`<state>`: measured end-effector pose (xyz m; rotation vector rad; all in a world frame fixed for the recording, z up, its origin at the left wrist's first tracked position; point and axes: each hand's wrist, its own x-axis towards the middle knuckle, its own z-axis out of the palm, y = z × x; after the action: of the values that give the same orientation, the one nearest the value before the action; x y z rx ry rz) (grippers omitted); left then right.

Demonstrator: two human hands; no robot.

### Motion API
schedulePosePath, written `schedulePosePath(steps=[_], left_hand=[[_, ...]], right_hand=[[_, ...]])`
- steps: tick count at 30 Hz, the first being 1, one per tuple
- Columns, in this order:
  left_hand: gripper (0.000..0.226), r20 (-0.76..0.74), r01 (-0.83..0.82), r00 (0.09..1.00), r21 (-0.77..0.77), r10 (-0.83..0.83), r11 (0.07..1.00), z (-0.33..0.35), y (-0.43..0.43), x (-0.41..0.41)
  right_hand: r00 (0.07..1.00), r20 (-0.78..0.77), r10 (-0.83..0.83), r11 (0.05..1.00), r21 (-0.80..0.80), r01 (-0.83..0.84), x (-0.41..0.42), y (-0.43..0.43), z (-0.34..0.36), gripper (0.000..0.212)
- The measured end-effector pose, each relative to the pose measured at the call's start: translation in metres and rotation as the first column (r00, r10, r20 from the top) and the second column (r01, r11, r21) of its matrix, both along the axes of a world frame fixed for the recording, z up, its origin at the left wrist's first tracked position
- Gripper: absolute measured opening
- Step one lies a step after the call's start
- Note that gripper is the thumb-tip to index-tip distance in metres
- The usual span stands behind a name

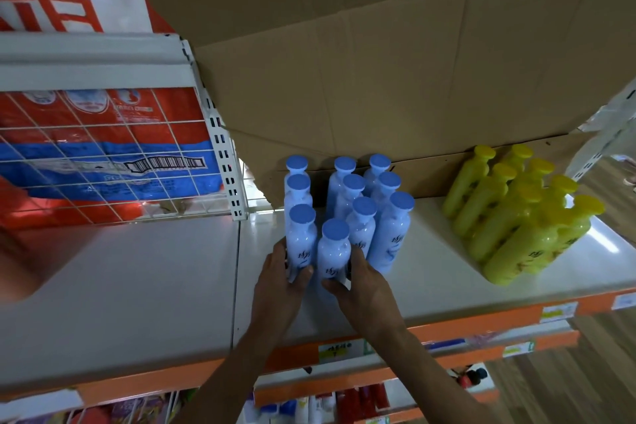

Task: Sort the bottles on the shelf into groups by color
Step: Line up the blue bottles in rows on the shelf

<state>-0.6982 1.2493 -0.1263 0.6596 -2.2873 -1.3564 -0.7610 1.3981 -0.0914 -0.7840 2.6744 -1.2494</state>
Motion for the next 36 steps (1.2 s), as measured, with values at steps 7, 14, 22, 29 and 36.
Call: schedulePosePath(steps=[7,14,22,29,36], left_hand=[[0.058,0.000,0.025,1.000,0.028,-0.025,0.999,0.002,-0.006,-0.009],[0.050,0.024,0.013,1.000,0.059,-0.014,0.998,0.004,-0.007,-0.017],[0.049,0.080,0.086,0.993,0.029,-0.088,0.996,-0.009,-0.016,-0.020],[0.052,0.073,0.083,0.994,-0.007,-0.082,0.997,-0.018,-0.017,-0.020],[0.056,0.057,0.054,0.997,-0.041,-0.051,0.998,-0.017,-0.012,-0.022]], right_hand=[[0.993,-0.111,-0.038,0.996,0.074,0.046,0.009,-0.001,-0.002,0.069],[0.995,-0.090,-0.049,0.995,0.084,0.057,0.008,0.009,0.000,0.061],[0.997,-0.064,-0.050,0.996,0.068,0.054,0.011,0.013,0.003,0.052],[0.998,-0.065,-0.025,0.997,0.065,0.029,0.009,0.014,-0.001,0.053],[0.996,-0.087,-0.002,0.997,0.073,0.008,0.008,0.016,-0.004,0.055]])
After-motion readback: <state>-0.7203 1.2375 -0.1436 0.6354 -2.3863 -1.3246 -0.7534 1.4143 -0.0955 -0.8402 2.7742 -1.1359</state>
